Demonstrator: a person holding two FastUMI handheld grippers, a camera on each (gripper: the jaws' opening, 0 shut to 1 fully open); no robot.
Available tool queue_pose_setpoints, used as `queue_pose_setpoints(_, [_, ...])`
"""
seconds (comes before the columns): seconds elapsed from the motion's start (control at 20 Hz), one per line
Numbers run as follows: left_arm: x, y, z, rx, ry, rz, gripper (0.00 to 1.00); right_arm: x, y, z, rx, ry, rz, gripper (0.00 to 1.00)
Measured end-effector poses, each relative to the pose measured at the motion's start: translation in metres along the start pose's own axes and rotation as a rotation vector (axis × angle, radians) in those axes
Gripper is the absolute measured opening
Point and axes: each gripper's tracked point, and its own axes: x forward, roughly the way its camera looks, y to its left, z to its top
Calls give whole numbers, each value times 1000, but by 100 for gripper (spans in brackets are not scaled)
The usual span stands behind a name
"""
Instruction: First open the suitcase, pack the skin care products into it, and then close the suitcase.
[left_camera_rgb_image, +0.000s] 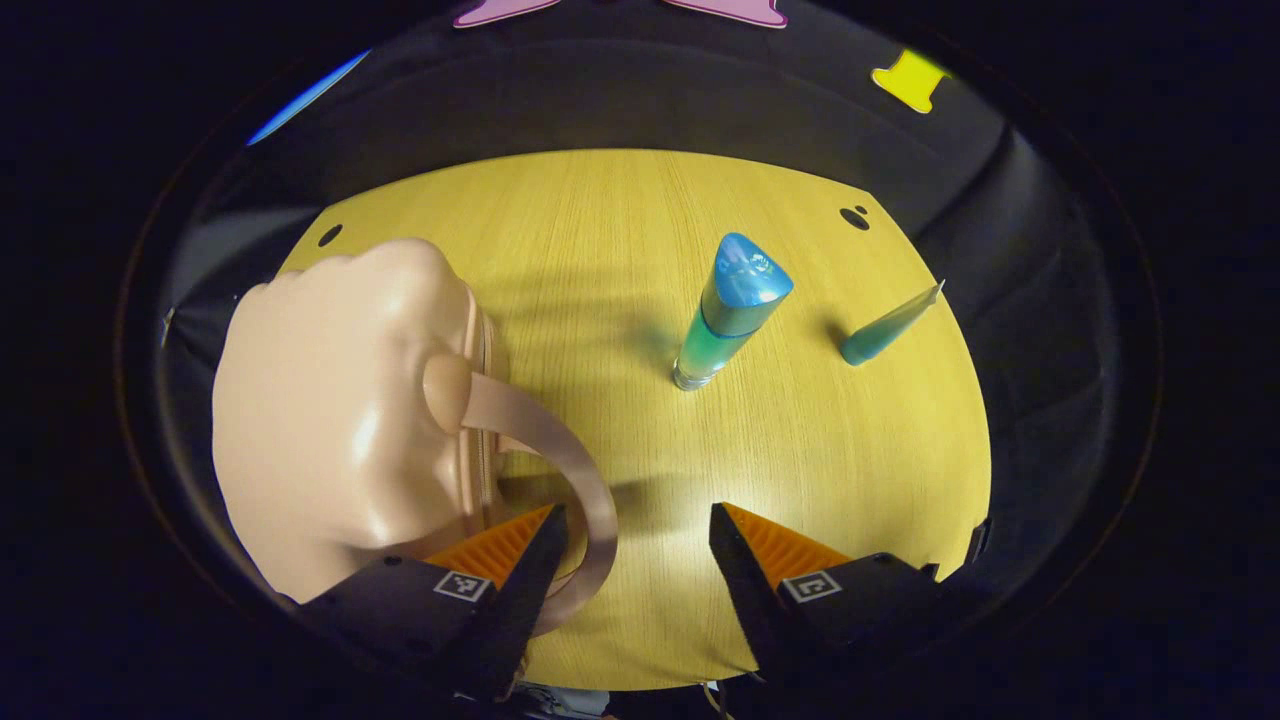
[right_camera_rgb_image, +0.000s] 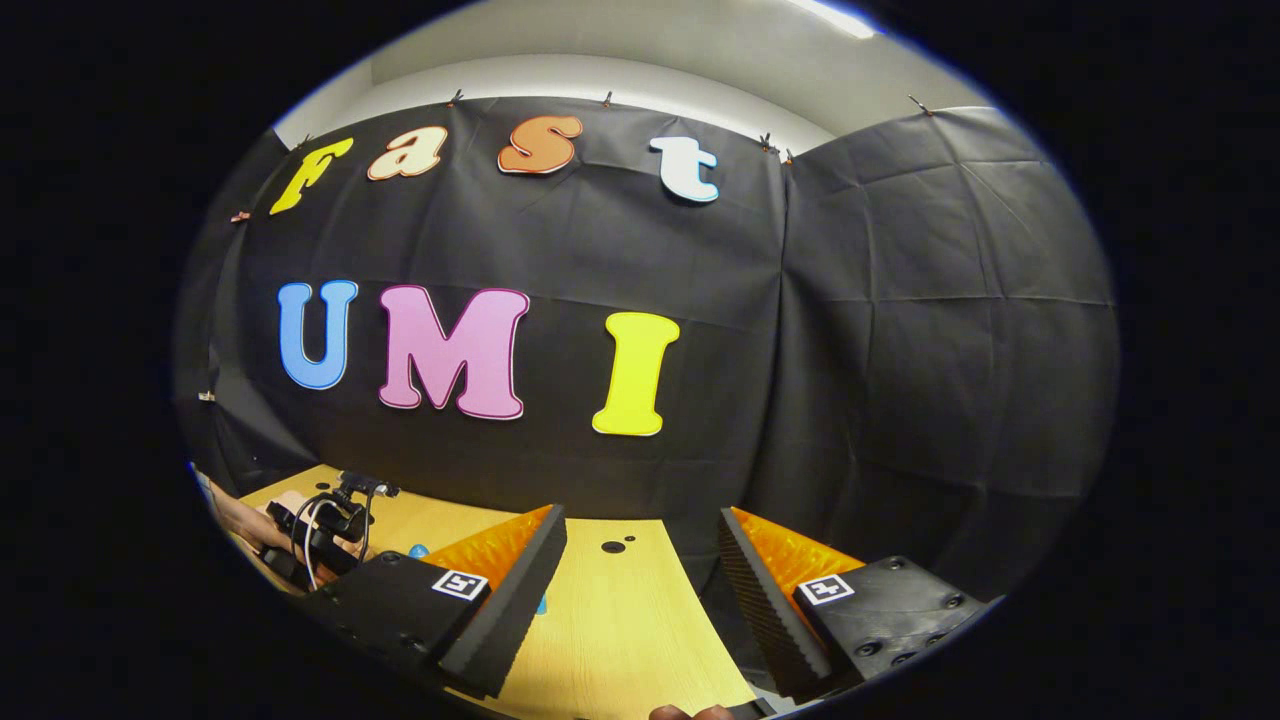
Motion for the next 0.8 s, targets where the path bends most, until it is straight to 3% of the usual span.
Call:
queue_pose_setpoints(0.1, [5, 14, 4, 10, -15, 33, 69, 2, 0, -1, -4, 5, 2, 96])
queue_pose_setpoints(0.15, [4, 16, 6, 15, -21, 24, 36, 3, 0, 0, -6, 5, 3, 96])
queue_pose_setpoints(0.2, [5, 13, 6, 18, -24, -3, 13, 3, 0, 0, -7, 4, 5, 96])
queue_pose_setpoints(0.45, [-26, 9, 17, 5, -13, -80, 10, 8, 8, -4, -12, 11, 35, 96])
queue_pose_setpoints(0.55, [-75, 12, 30, 22, -36, -133, 5, 11, 13, -3, -7, 1, 59, 96])
queue_pose_setpoints(0.8, [-172, 56, 56, -45, -138, -179, 8, 20, 32, 0, 14, -15, 138, 96])
